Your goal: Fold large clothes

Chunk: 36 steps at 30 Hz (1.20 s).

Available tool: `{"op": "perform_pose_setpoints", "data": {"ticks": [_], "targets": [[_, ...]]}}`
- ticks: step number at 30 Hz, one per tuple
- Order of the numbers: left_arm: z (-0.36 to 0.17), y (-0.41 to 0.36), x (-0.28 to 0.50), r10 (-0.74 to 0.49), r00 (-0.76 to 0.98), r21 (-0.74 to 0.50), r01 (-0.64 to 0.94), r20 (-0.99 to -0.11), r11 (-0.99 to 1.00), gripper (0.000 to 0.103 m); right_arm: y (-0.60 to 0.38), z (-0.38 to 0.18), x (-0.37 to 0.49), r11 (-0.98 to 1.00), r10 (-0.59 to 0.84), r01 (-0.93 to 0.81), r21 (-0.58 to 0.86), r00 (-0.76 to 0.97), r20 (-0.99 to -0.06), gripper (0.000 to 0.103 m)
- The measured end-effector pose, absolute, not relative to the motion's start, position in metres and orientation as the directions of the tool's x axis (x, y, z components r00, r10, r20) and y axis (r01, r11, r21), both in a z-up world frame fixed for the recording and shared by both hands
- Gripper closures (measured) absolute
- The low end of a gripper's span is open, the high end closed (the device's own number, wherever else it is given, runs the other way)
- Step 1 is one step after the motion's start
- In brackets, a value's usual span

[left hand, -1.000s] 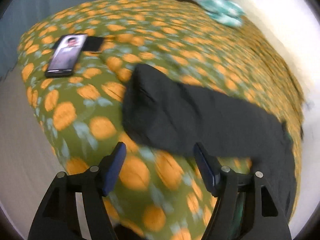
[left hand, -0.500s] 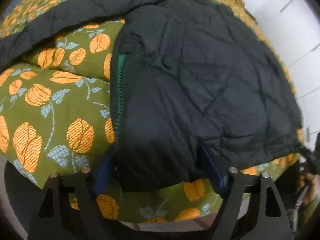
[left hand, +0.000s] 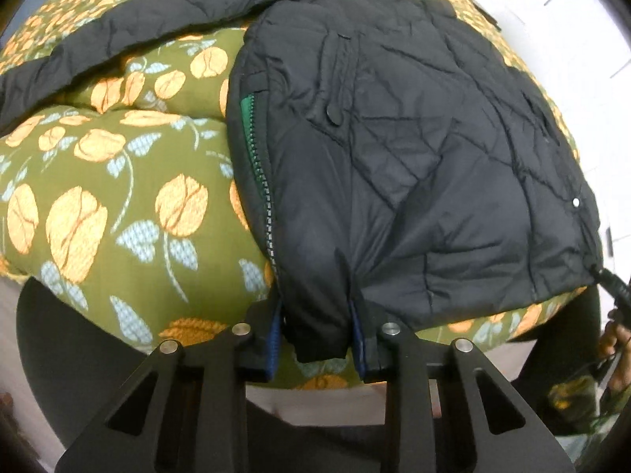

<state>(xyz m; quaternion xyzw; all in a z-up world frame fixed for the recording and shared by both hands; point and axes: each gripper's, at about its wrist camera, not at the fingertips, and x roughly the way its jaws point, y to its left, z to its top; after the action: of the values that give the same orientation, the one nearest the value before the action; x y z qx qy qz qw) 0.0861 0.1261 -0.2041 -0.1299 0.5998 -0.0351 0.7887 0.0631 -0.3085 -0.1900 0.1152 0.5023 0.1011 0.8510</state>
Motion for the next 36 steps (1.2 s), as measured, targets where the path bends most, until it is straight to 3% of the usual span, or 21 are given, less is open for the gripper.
{"op": "perform_pose_setpoints", "data": {"ticks": [3,6,9,11,16,21,25,36], "targets": [[-0.201,0.129,0.103,-0.199,0.277,-0.233,-0.095,-0.940,0.968,0.075,-0.308,-0.194,0.063,0.959,0.264,-0.041,0.279,0.478,-0.838,0.082],[-0.193,0.128,0.100,-0.165,0.298,-0.195,-0.073,-0.940,0.978,0.066,-0.310,-0.191,0.065,0.962,0.247,-0.015,0.274,0.486,-0.838,0.075],[-0.182,0.121,0.090,-0.130,0.352,-0.165,-0.072,-0.927,0.984,0.041,-0.315,-0.182,0.059,0.970,0.206,0.010,0.244,0.500,-0.841,0.050],[-0.164,0.127,0.083,-0.123,0.415,-0.173,-0.084,-0.901,0.981,0.026,-0.322,-0.174,0.052,0.975,0.174,0.030,0.221,0.524,-0.834,0.048],[-0.126,0.132,0.085,-0.042,0.564,-0.152,-0.150,-0.825,0.977,0.007,-0.325,-0.145,0.044,0.988,0.086,0.048,0.147,0.621,-0.779,0.044],[-0.102,0.133,0.084,0.045,0.672,-0.128,-0.206,-0.740,0.970,0.004,-0.309,-0.112,0.044,0.990,0.099,-0.004,0.138,0.713,-0.694,0.039],[-0.093,0.131,0.072,-0.004,0.694,-0.139,-0.138,-0.720,0.981,0.001,-0.298,-0.099,0.042,0.991,0.104,-0.022,0.131,0.740,-0.665,0.030],[-0.086,0.108,0.060,-0.053,0.691,-0.144,-0.074,-0.720,0.987,0.001,-0.281,-0.093,0.045,0.984,0.153,-0.055,0.170,0.751,-0.643,0.029]]}}
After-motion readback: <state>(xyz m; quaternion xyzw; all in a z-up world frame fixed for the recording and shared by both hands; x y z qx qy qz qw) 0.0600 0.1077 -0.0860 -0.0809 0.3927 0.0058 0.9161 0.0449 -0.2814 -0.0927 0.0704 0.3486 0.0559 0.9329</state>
